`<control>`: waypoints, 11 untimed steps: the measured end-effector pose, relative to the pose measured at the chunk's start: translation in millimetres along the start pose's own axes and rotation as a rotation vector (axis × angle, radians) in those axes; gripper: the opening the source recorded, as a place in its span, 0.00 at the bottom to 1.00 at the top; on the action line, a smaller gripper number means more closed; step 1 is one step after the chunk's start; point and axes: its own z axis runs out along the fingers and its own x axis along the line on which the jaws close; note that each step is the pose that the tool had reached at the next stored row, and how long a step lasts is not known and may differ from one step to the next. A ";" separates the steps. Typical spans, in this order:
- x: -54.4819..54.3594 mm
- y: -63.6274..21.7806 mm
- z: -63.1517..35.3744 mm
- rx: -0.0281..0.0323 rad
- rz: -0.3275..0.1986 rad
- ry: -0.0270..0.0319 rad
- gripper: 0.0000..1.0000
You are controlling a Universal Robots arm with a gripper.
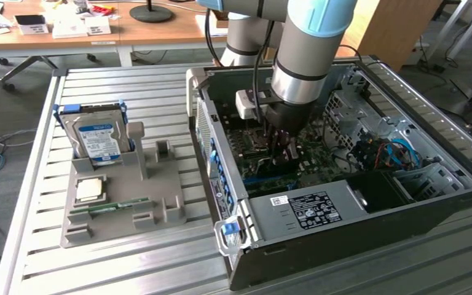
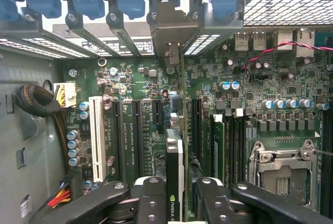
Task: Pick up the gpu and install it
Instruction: 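Insert the gpu into the slot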
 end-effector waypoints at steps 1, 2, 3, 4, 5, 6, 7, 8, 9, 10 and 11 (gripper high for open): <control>0.0 0.0 0.0 0.0000 0.000 0.0000 0.27; 0.0 0.0 0.0 0.0000 0.000 0.0000 0.27; 0.0 0.0 0.0 0.0000 0.000 0.0000 0.27; 0.0 0.0 0.0 0.0000 0.000 0.0000 0.27; 0.0 0.0 0.4 0.0001 0.000 -0.0001 0.27; 0.0 0.0 0.9 0.0000 0.000 0.0002 0.27; 0.1 0.0 1.3 -0.0001 0.000 0.0003 0.27; 0.2 0.1 1.6 -0.0002 0.000 0.0005 0.27; 0.2 0.1 1.7 -0.0003 0.000 0.0005 0.27; 0.2 0.1 1.8 -0.0001 0.000 0.0004 0.27; 0.1 0.1 1.9 -0.0001 0.000 0.0001 0.27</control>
